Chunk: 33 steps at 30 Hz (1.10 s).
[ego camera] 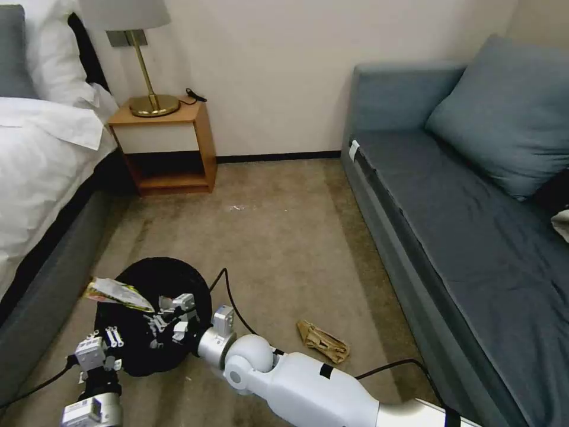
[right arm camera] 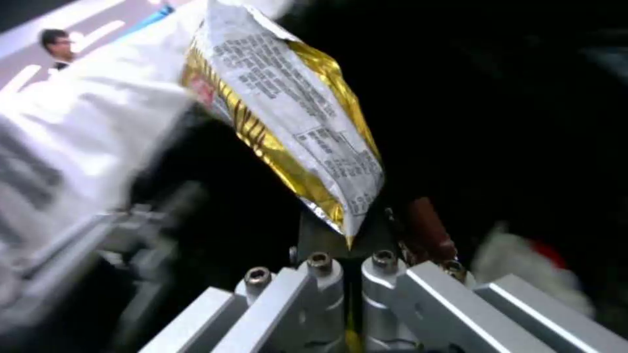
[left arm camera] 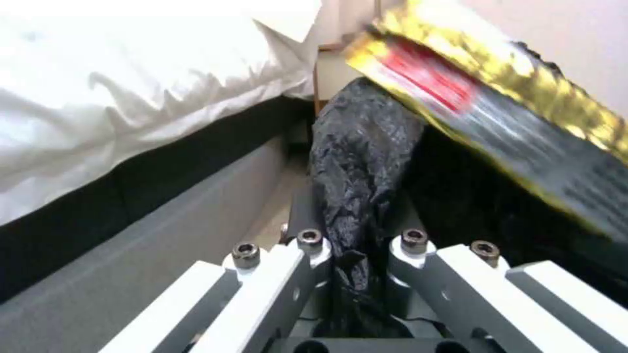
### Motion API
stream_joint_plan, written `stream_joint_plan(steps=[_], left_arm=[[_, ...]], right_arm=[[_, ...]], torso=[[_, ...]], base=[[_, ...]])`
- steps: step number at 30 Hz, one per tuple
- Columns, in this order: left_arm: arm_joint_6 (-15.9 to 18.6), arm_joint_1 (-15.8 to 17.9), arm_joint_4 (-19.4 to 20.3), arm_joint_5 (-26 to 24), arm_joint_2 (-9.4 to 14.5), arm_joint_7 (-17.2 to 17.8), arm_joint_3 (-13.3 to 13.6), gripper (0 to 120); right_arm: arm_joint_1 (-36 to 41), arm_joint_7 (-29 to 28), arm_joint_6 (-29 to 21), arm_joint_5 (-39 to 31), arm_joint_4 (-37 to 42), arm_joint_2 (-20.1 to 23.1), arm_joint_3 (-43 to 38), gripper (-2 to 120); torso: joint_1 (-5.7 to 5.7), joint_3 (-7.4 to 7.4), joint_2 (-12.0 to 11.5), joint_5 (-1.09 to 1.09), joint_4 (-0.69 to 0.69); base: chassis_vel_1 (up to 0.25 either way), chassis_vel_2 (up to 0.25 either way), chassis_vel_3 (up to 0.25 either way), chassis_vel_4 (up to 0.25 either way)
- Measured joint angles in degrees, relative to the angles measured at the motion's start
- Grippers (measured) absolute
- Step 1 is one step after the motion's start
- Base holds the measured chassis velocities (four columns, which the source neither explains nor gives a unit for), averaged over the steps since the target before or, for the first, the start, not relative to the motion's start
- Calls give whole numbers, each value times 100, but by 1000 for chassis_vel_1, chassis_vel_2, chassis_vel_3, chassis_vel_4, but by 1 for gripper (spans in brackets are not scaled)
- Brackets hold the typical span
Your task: Pick up the trash bin, then pick up the garbage on the floor and place it into the trash bin.
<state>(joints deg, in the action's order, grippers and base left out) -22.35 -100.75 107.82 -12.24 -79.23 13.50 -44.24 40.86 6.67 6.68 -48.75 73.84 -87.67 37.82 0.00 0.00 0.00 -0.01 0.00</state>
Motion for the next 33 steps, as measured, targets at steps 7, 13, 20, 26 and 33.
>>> stream_joint_plan(steps=[7,13,20,26,33], left_arm=[[-113,-74,72,-24,-34,-29,-13,6],[-170,-137,114,-37,-32,-41,-34,6],[-198,-180,126,-9,-53,-58,-34,6],[-201,-184,127,15,-71,-63,-6,6],[-201,-155,99,23,-73,-65,6,6]], right_arm=[[152,4,95,379,-134,347,-119,0],[189,-20,95,520,-28,467,-136,0],[170,-87,80,608,43,430,-160,14],[86,-168,62,730,58,388,-123,36],[97,-218,58,806,136,460,-175,56]], torso=[[0,0,0,1,-1],[0,0,0,1,0],[0,0,0,1,0],[0,0,0,1,0],[0,0,0,1,0]], base=[[0,0,0,0],[0,0,0,0],[0,0,0,0],[0,0,0,0],[0,0,0,0]])
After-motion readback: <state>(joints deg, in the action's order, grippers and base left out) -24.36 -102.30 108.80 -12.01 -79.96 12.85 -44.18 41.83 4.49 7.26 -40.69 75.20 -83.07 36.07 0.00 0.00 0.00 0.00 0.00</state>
